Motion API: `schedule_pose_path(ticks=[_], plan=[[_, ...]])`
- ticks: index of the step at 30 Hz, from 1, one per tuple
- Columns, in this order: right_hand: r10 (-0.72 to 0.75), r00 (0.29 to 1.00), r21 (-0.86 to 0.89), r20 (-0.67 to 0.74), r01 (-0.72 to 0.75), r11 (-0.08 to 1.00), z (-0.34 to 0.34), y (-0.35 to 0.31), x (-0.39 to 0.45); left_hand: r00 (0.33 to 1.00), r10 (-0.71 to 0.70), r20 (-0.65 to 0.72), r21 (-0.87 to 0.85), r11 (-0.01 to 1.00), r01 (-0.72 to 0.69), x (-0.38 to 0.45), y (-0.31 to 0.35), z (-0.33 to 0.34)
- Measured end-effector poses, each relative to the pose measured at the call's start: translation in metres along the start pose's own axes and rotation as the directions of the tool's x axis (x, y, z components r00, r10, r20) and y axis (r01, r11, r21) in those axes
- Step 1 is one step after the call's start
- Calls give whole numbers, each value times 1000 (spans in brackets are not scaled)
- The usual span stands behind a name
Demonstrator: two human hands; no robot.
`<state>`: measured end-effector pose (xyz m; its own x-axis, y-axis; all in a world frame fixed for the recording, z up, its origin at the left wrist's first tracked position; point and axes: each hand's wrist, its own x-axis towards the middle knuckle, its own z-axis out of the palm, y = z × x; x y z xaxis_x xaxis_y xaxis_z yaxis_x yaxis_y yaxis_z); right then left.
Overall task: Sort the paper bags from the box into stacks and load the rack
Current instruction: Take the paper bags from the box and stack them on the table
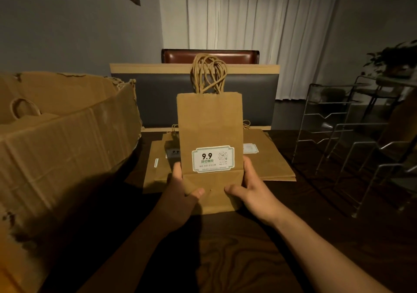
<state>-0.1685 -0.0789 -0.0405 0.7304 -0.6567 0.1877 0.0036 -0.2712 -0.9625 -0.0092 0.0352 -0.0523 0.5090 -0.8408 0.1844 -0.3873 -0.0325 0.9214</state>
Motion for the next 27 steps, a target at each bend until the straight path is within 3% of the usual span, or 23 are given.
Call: schedule_pose_path(ticks=[3,6,9,11,12,14,16,19,23,25,27], plan=[[7,995,80,-100,1,997,9,-14,6,995,66,-79,-56,996,-70,3,7,-3],[-42,985,-39,-168,36,999,30,-33,37,972,59,-228,-58,996,-74,23,10,-24],[12,975,-242,-222,-67,968,56,-28,90,949,-22,-316,229,968,99,61,-8,-52],[165,969,-400,-183,-227,888,74,-12,108,943,-184,-276,398,871,287,72,-21,-59],[229,958,-461,-171,-283,841,82,-5,111,925,-273,-264,402,841,363,78,-28,-62],[274,943,-480,-189,-332,812,90,7,110,896,-368,-249,260,866,428,86,-34,-64],[271,940,-438,-205,-336,834,92,11,113,870,-421,-259,-17,902,431,96,-36,-73],[311,924,-338,-224,-373,864,89,12,116,827,-544,-141,-379,802,462,103,-32,-77],[361,918,-98,-163,-379,920,78,-5,94,786,-614,67,-488,667,563,96,-18,-72],[361,924,-23,-128,-367,930,73,-10,81,828,-551,104,-439,722,535,88,-17,-69],[360,927,57,-102,-355,933,67,-13,74,928,-365,78,-451,817,360,73,-14,-65]])
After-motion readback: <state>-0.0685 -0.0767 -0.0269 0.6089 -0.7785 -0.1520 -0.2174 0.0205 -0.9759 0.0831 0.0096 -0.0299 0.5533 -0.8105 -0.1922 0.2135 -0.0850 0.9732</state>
